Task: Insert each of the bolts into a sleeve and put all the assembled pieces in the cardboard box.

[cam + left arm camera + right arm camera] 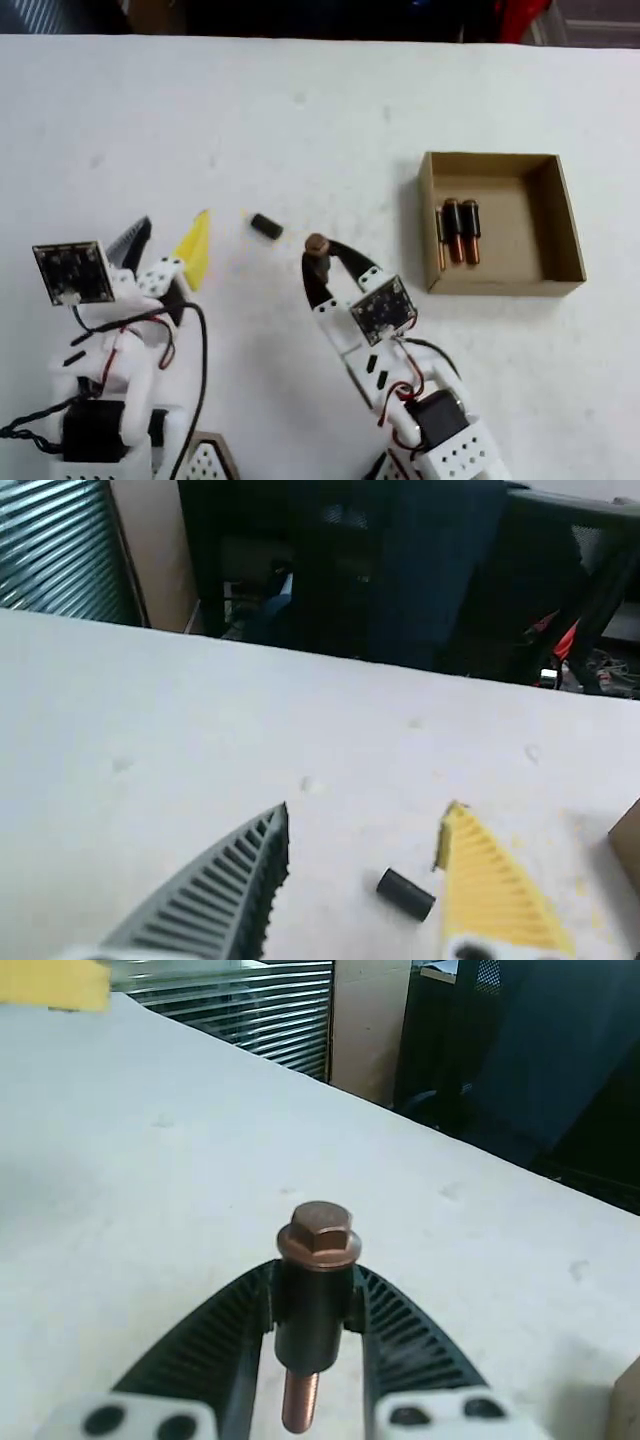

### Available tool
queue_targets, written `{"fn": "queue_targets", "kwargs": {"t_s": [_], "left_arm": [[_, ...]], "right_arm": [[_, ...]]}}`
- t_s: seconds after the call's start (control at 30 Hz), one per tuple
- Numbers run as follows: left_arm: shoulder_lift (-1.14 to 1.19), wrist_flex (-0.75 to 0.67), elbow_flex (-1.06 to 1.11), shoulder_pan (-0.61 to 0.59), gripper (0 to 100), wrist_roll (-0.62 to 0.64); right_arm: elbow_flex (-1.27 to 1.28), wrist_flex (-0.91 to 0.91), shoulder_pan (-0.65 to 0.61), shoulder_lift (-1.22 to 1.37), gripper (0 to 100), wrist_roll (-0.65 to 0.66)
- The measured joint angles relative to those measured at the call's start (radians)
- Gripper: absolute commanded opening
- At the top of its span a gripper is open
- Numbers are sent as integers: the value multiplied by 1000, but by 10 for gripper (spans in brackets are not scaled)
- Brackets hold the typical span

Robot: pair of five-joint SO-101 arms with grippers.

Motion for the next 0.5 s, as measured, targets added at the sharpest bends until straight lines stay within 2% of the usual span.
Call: {"fn": "queue_targets", "kwargs": {"t_s": [0.1,0.23,0.5], "left_arm": [[0,41,0,-21,38,0],[-2,87,0,-28,35,0],[-5,201,41,-28,34,0]], "right_arm": [[0,0,0,0,17,0],[-11,32,37,-2,17,0],[-167,302,227,-2,17,0]]}}
